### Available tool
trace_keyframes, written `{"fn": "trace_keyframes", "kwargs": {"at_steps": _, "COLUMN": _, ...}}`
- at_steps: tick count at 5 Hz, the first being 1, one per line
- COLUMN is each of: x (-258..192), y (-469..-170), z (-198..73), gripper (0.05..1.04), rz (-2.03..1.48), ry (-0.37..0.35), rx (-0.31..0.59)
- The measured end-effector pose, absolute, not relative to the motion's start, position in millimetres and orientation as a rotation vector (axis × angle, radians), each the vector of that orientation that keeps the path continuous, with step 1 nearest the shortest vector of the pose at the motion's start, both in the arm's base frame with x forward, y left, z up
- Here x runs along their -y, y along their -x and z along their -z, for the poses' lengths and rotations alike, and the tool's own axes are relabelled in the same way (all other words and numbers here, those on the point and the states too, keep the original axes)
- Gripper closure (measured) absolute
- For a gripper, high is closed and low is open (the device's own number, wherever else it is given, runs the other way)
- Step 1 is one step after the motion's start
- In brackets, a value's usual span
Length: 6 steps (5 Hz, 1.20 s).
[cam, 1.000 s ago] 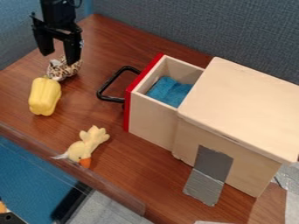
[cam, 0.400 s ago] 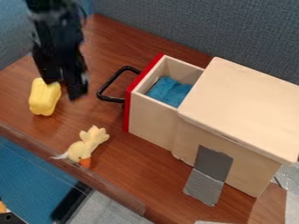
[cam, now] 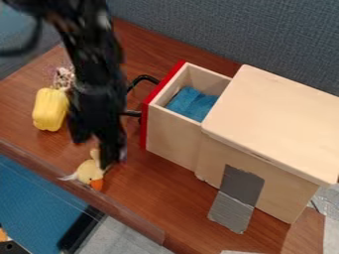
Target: Put the yellow duck in the drawer
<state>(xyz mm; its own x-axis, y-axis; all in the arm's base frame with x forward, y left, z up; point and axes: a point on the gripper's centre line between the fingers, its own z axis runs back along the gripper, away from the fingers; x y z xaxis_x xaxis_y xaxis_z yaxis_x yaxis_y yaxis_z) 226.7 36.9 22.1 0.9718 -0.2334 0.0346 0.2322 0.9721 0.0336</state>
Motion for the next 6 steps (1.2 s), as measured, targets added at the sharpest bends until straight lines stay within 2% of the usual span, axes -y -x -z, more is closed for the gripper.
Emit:
{"fn": "trace_keyframes", "kwargs": {"at_steps": 1, "x": -36, "y": -224, "z": 1, "gripper": 0.135, "rz": 0.238, "ry": -0.06, "rx": -0.033}}
{"fn": "trace_keyframes", "kwargs": {"at_steps": 2, "x": -38, "y": -226, "z": -1, "gripper": 0.42, "rz": 0.227, "ry": -0.075, "rx": -0.04}}
{"fn": "trace_keyframes", "kwargs": {"at_steps": 3, "x": -39, "y": -231, "z": -30, "gripper": 0.702, "rz": 0.205, "ry": -0.059, "rx": 0.011}}
{"fn": "trace_keyframes", "kwargs": {"at_steps": 4, "x": -33, "y": -243, "z": -69, "gripper": 0.872, "rz": 0.186, "ry": -0.018, "rx": 0.095}}
{"fn": "trace_keyframes", "kwargs": {"at_steps": 5, "x": -18, "y": -267, "z": -99, "gripper": 0.953, "rz": 0.179, "ry": 0.065, "rx": 0.155}}
{"fn": "trace_keyframes", "kwargs": {"at_steps": 6, "x": 2, "y": -295, "z": -116, "gripper": 0.983, "rz": 0.176, "ry": 0.118, "rx": 0.207}}
